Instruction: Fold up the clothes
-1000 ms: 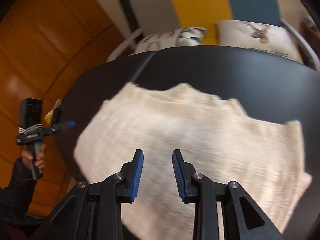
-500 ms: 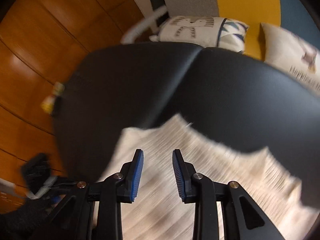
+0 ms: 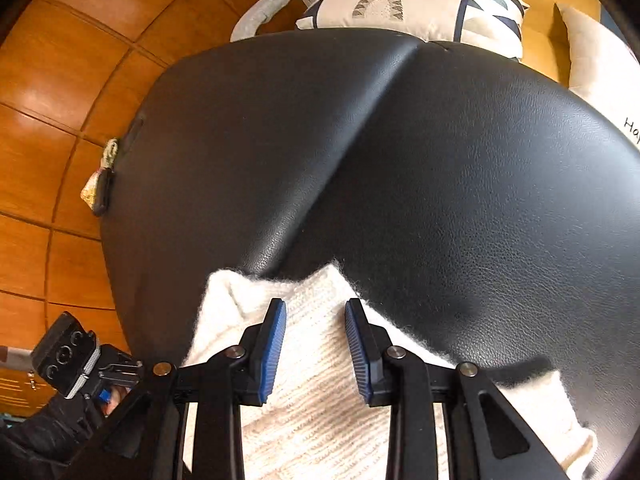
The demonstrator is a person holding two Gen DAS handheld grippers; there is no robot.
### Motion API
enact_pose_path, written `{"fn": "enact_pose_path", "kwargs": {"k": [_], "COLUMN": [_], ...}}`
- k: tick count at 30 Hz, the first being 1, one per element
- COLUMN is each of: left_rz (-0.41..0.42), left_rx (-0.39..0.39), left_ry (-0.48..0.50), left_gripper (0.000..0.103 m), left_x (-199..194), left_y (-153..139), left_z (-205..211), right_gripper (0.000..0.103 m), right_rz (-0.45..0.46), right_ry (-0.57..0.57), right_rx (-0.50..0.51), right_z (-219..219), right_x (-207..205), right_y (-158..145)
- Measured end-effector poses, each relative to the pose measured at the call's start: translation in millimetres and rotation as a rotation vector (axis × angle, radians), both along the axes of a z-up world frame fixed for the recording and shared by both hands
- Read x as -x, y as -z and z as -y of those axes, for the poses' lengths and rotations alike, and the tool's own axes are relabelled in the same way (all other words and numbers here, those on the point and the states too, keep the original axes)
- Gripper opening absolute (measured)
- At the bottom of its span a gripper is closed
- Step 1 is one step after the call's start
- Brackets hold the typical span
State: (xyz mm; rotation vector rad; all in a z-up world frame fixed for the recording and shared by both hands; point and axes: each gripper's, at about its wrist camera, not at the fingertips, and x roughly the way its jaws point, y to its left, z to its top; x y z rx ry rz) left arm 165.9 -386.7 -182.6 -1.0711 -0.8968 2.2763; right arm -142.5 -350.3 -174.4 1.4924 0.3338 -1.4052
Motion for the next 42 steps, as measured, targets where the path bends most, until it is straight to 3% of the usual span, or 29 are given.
{"fn": "enact_pose_path", "kwargs": {"k": [2,4,5,6,7,13,16,18,20,24,27,29,31,34,36,37,38,39,42], "left_rz": [0.001,0.018,0.025,0.027,0.027,-0.026,-0.008,0.052,0.100,0.089,0.049,0.026,0.015,0.046,0.068,0.065,0.052,0.042,0.019], "left_rx": [-0.013,-0.019,0.001,0.030,0.052,0.063,0.146,0.158,0.137,0.050,-0.005,-0.046,-0.069,-0.023,-0.033,-0.023,0.001,0.017,0.046], "left_ry": [0.028,0.064,0.076,0.075,0.070,-0.022,-0.045,-0.051,-0.064,-0.099,-0.144,-0.177,-0.194,-0.151,-0.115,-0.097,-0.080,-0.076,-0.099], "left_gripper": [0.050,0.045,0.026,0.015,0.012,0.010,0.010,0.010,0.011,0.016,0.031,0.048,0.053,0.053,0.053,0.052,0.028,0.012,0.007], "left_x": [3,8,8,7,7,-14,-18,-17,-18,-27,-38,-41,-42,-32,-27,-28,-30,-32,-42], "left_y": [3,6,6,5,5,-13,-13,0,11,11,5,4,4,9,14,13,10,7,1], "left_z": [-1,-6,-9,-12,-14,-10,-21,-25,-24,-17,-3,7,13,6,-1,-5,-10,-12,-15], "right_gripper": [0.029,0.014,0.012,0.007,0.006,0.003,0.003,0.003,0.004,0.027,0.027,0.028,0.028,0.028,0.023,0.014,0.011,0.005,0.005], "right_rz": [-0.058,-0.100,-0.123,-0.146,-0.168,-0.241,-0.269,-0.265,-0.238,-0.099,-0.035,-0.024,-0.019,-0.001,-0.059,-0.105,-0.137,-0.165,-0.228], "right_ry": [-0.033,-0.049,-0.063,-0.078,-0.087,-0.122,-0.106,-0.083,-0.056,-0.012,-0.024,-0.049,-0.067,-0.077,-0.120,-0.142,-0.160,-0.177,-0.188], "right_rx": [0.019,0.009,0.001,-0.007,-0.011,0.114,0.069,0.033,0.024,0.073,0.129,0.107,0.057,-0.013,-0.016,-0.015,-0.004,0.009,0.095], "right_z": [-2,-4,-4,-4,-5,-9,-4,-4,-7,-21,-25,-22,-18,-1,2,4,5,6,6], "right_x": [-2,-4,-6,-9,-11,-28,-27,-22,-18,-4,0,1,4,-2,-12,-18,-25,-31,-44], "right_y": [-4,-6,-7,-8,-10,-47,-39,-26,-19,-23,-32,-28,-18,-3,-6,-9,-15,-21,-46]}}
